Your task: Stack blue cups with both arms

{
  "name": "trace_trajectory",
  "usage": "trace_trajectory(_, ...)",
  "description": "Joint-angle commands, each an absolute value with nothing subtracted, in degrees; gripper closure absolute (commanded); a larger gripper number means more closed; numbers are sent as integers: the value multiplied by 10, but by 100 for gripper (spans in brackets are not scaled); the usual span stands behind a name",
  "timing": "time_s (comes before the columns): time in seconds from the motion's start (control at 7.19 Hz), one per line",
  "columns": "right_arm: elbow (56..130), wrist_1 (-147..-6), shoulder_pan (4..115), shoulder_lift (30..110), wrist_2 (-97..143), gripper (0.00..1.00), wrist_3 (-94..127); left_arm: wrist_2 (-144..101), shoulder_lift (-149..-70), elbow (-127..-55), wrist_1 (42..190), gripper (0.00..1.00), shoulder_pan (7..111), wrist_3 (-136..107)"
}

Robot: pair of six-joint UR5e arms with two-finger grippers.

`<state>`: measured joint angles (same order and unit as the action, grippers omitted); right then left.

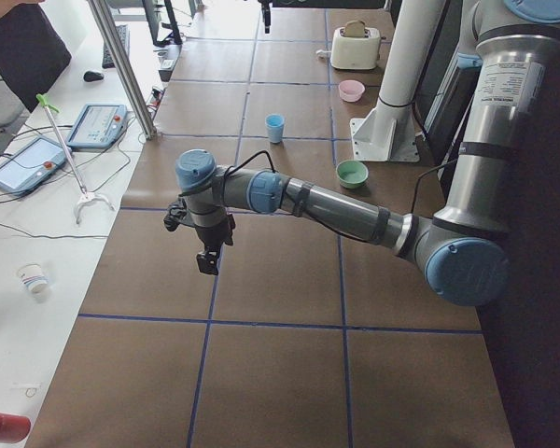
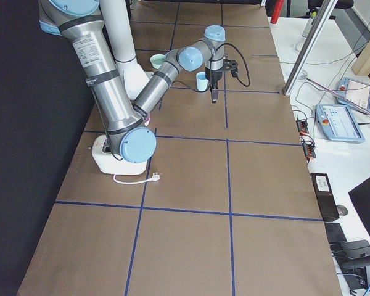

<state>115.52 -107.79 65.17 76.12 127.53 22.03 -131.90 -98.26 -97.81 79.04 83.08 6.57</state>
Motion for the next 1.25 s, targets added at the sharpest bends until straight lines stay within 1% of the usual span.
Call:
trace_trajectory(0.0,1098,-1058,742,825,1336,0,58,-1343,-978,-933,790,0,873,136)
trace_trajectory(0.28,990,-919,811,896,1383,0,-23,-1345,-978,-903,791,0,890,161)
trace_trajectory(0.42,932,-848,840,912,1383,0,-34,-1345,-967,-901,792,0,895,170)
trace_trajectory(0.56,880,-819,869,913,1397,0,-31,-1346,-957,-901,795,0,895,177)
trace_trajectory(0.7,878,-814,881,901,1399,0,-26,-1346,-957,-900,795,0,895,175)
trace_trajectory(1.11,889,-828,889,918,1398,0,-26,-1345,-940,-888,793,0,903,173)
